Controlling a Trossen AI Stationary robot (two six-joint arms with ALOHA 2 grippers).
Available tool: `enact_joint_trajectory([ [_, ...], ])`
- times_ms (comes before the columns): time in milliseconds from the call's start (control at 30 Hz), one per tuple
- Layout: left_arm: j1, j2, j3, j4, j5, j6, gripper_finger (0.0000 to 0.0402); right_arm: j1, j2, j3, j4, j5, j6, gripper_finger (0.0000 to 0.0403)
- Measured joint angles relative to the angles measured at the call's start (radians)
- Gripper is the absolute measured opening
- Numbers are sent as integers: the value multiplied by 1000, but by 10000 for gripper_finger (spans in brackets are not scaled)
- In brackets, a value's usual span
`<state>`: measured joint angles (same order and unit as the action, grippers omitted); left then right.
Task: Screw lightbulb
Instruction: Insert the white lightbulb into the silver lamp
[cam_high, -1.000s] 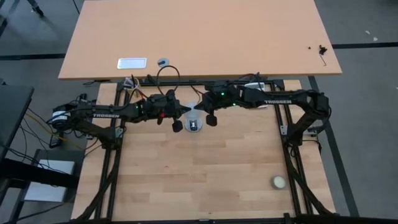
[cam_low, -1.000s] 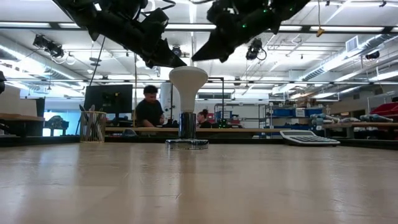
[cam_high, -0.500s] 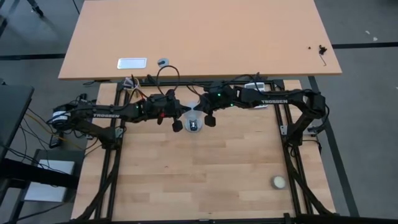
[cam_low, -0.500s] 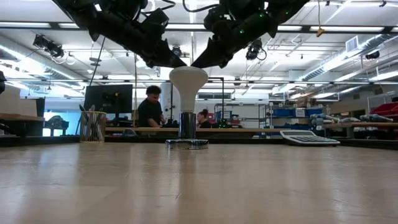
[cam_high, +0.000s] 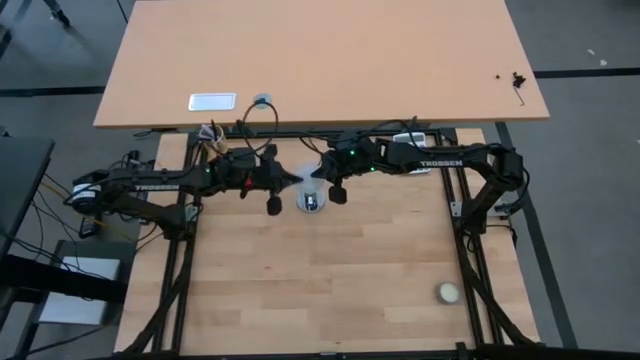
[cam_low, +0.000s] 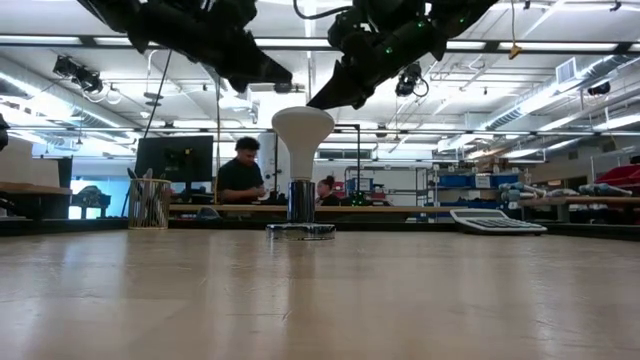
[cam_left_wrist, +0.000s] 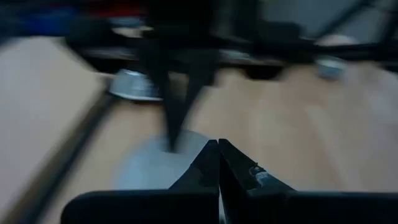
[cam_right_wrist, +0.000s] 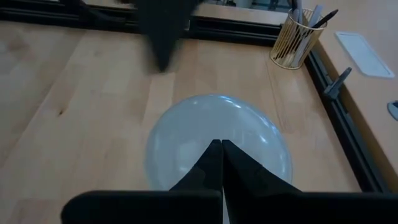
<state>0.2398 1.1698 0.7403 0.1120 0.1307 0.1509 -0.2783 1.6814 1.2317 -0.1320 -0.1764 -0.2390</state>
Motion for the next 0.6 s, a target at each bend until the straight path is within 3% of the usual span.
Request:
enact_joint_trajectory([
  [67,-7,10,0,-31,70,-1,0,0,1,0,4,0,0,8],
  [200,-38,57,0,-42,82,0,0,0,1,-1,9,0,0,8],
  [600,-60,114,0,-39,-79,2,0,0,2,-1,7,1,0,8],
])
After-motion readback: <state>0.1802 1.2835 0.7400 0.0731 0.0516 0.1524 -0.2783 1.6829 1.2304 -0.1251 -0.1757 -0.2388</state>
